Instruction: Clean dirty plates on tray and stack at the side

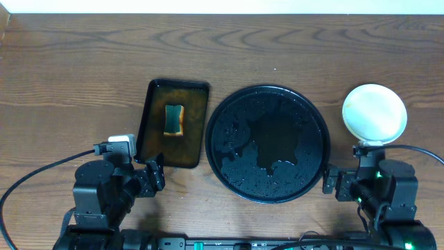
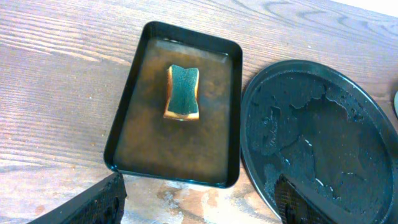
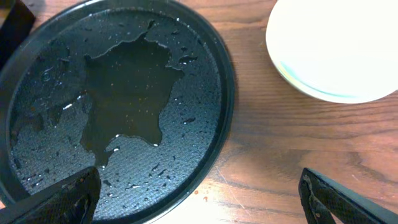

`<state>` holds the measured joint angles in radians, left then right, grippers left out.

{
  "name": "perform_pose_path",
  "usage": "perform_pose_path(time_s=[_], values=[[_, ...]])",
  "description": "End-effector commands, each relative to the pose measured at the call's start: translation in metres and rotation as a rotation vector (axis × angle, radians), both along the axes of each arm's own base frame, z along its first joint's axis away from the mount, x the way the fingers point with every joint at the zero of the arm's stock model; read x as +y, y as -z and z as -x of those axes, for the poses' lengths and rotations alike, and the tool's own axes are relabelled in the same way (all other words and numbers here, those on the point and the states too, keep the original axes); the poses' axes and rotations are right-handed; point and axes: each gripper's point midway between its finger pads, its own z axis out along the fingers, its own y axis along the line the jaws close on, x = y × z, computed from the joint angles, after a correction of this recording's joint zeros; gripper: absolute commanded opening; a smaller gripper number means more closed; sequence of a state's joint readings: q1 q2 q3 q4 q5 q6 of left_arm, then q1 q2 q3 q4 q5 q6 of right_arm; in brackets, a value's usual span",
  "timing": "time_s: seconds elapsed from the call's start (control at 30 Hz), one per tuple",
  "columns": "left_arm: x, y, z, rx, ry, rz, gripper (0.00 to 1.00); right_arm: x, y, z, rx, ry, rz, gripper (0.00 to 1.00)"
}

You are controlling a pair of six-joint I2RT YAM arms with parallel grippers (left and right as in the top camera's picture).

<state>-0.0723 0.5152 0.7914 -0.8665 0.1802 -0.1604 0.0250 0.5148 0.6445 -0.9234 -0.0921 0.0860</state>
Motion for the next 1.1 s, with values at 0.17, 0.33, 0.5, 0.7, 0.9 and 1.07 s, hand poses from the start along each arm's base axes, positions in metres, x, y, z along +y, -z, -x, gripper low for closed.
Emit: perform_pose_path(time_s=[0.17,0.33,0.5,0.7,0.9,1.07], values=[[0.002,0.004,0.000,0.007,-0.012,-0.005,0.77,0.002,-0.026,-0.001,-0.267,-0.019,0.010,0.99],[0.002,0.004,0.000,0.007,-0.012,-0.005,0.77,0.013,-0.035,-0.015,-0.479,-0.069,-0.021,0.99],[0.002,0.004,0.000,0.007,-0.012,-0.005,0.77,0.020,-0.043,-0.031,-0.686,-0.095,-0.038,0.99],[0.002,0.004,0.000,0.007,-0.012,-0.005,0.77,0.020,-0.051,-0.042,-0.909,-0.118,0.031,0.99],[0.002,0.004,0.000,0.007,-0.012,-0.005,0.77,0.020,-0.002,-0.046,-0.760,-0.132,0.068,0.99],[0.002,0.004,0.000,0.008,-0.012,-0.005,0.77,0.019,0.001,-0.046,-0.745,-0.124,0.069,0.99]])
